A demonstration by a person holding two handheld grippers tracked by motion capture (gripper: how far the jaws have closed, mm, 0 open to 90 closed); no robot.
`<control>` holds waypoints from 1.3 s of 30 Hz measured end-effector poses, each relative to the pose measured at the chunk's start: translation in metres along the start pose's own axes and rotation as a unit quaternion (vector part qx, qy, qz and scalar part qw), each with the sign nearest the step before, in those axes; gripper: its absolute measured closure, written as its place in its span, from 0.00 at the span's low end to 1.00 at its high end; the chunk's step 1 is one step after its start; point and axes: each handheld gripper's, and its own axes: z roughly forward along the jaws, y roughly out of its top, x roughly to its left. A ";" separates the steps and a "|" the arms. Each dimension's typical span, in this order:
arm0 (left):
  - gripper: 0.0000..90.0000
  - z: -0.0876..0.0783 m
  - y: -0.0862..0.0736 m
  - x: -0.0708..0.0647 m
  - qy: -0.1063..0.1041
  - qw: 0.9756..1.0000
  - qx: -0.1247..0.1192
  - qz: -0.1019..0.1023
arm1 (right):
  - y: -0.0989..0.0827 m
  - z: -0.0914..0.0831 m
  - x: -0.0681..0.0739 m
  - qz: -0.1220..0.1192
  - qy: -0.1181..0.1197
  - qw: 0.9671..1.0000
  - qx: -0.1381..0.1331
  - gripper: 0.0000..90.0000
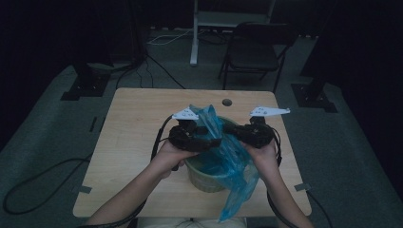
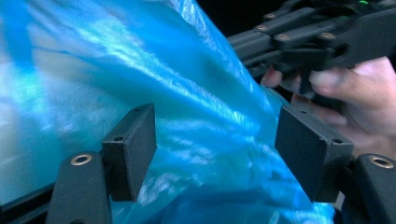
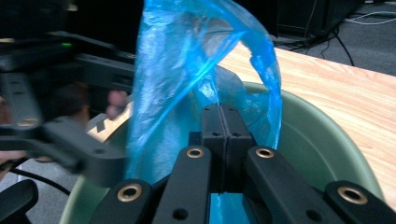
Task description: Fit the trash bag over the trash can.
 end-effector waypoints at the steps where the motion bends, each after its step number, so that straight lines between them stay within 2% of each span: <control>1: 0.37 0.004 0.001 0.003 -0.005 1.000 -0.003 -0.005 | 0.000 0.000 0.001 -0.001 0.000 1.000 0.000 1.00; 4: 0.46 0.007 0.002 0.007 -0.012 1.000 -0.007 -0.008 | -0.002 0.001 0.001 0.000 0.004 1.000 -0.001 1.00; 5: 0.55 0.007 0.002 0.007 -0.012 1.000 -0.007 -0.008 | -0.002 0.001 0.001 0.000 0.004 1.000 -0.001 1.00; 6: 0.58 0.008 0.002 0.009 -0.027 1.000 -0.008 -0.010 | -0.003 0.001 0.002 0.000 0.006 1.000 0.000 1.00; 8: 0.60 0.008 0.002 0.009 -0.027 1.000 -0.008 -0.010 | -0.003 0.002 0.002 -0.001 0.010 1.000 -0.001 1.00; 9: 0.67 0.009 0.003 0.009 -0.026 1.000 -0.010 -0.004 | -0.004 0.002 0.003 -0.001 0.017 1.000 -0.003 1.00; 11: 0.76 0.010 0.003 0.008 -0.030 1.000 -0.009 -0.001 | -0.005 0.002 0.005 -0.007 0.006 1.000 -0.004 1.00; 12: 0.82 0.009 0.003 0.005 -0.020 1.000 -0.009 0.017 | -0.005 0.002 0.005 -0.007 0.004 1.000 -0.004 1.00; 13: 0.89 0.009 0.003 0.004 -0.016 1.000 -0.008 0.022 | -0.006 0.002 0.004 -0.005 0.003 1.000 -0.004 1.00; 15: 1.00 0.008 0.003 0.004 -0.016 1.000 -0.008 0.025 | -0.006 0.001 0.002 0.000 0.007 1.000 -0.005 1.00; 22: 1.00 -0.007 -0.002 0.003 -0.024 0.999 -0.012 0.038 | -0.006 -0.008 -0.005 0.002 -0.014 1.000 -0.013 1.00; 25: 1.00 -0.020 -0.005 0.003 -0.028 0.998 -0.018 0.046 | -0.007 -0.014 -0.009 0.003 -0.024 1.000 -0.018 1.00; 27: 1.00 -0.037 -0.008 0.003 -0.023 0.998 -0.026 0.053 | -0.008 -0.018 -0.012 0.004 -0.034 0.999 -0.021 1.00; 28: 1.00 -0.037 -0.008 0.003 -0.023 0.998 -0.026 0.053 | -0.009 -0.020 -0.014 0.005 -0.038 0.999 -0.021 1.00; 29: 1.00 -0.049 -0.011 0.006 -0.014 0.998 -0.030 0.057 | -0.009 -0.022 -0.016 0.007 -0.044 0.999 -0.023 1.00; 31: 1.00 -0.055 -0.013 0.008 -0.011 0.998 -0.034 0.057 | -0.010 -0.024 -0.018 0.008 -0.050 0.998 -0.023 1.00; 32: 1.00 -0.061 -0.015 0.011 -0.006 0.998 -0.037 0.053 | -0.013 -0.028 -0.024 0.015 -0.058 0.998 -0.026 1.00; 35: 1.00 -0.079 -0.021 0.022 0.004 0.998 -0.044 0.044 | -0.015 -0.033 -0.029 0.021 -0.067 0.997 -0.027 1.00; 36: 1.00 -0.085 -0.023 0.026 0.002 0.998 -0.044 0.041 | -0.018 -0.038 -0.034 0.028 -0.072 0.997 -0.030 1.00; 38: 1.00 -0.098 -0.032 0.036 0.014 0.998 -0.044 0.035 | -0.020 -0.042 -0.039 0.033 -0.078 0.996 -0.032 1.00; 39: 1.00 -0.098 -0.032 0.036 0.014 0.998 -0.044 0.035 | -0.020 -0.042 -0.039 0.033 -0.078 0.996 -0.032 1.00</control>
